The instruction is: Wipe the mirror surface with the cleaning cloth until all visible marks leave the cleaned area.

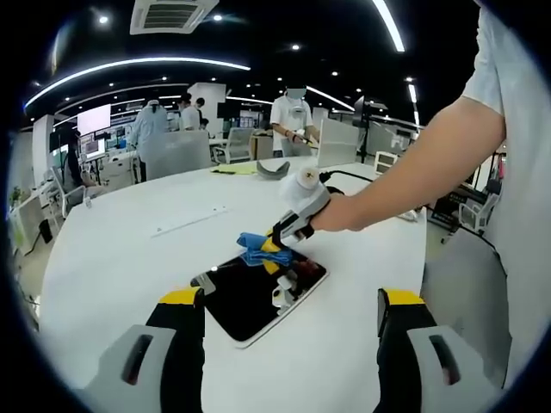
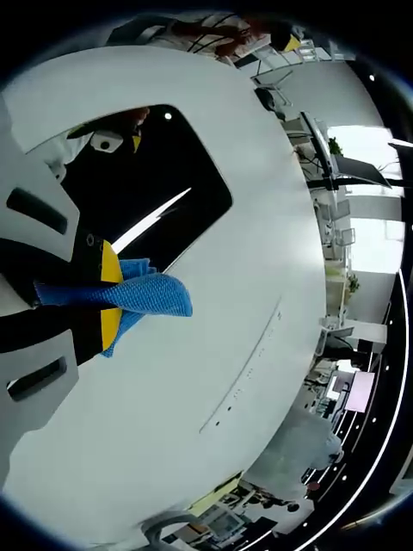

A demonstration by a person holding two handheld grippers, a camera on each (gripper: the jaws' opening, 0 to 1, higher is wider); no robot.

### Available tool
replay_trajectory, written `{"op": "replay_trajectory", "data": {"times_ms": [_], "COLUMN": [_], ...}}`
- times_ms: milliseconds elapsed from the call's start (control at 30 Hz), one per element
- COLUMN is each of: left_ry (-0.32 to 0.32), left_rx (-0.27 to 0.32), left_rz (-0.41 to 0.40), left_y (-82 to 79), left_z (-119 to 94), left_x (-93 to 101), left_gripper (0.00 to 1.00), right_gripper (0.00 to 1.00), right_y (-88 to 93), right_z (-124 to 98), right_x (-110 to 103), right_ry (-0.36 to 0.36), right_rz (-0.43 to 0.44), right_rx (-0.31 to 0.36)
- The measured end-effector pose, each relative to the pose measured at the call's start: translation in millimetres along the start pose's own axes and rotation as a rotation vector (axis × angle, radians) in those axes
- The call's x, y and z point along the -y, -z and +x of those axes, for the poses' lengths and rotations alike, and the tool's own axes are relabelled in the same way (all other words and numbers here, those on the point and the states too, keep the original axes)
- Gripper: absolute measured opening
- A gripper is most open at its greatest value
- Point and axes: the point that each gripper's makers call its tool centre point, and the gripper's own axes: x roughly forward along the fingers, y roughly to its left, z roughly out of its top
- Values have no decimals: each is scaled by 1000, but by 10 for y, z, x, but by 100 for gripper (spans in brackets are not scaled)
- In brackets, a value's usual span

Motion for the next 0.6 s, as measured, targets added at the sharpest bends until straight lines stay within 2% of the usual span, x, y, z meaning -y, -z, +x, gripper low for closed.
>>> {"op": "replay_trajectory", "data": {"times_ms": [600], "left_ry": [-8], "left_rx": [2], "left_rz": [-5], "left_y": [-5], "left_z": [1], "left_x": [-24], "left_gripper": [82], "right_gripper": [2], "right_y": [-28], "right_z": [33], "right_x": [23], "right_ry": [12], "right_rz": [14], "right_rx": [4]}}
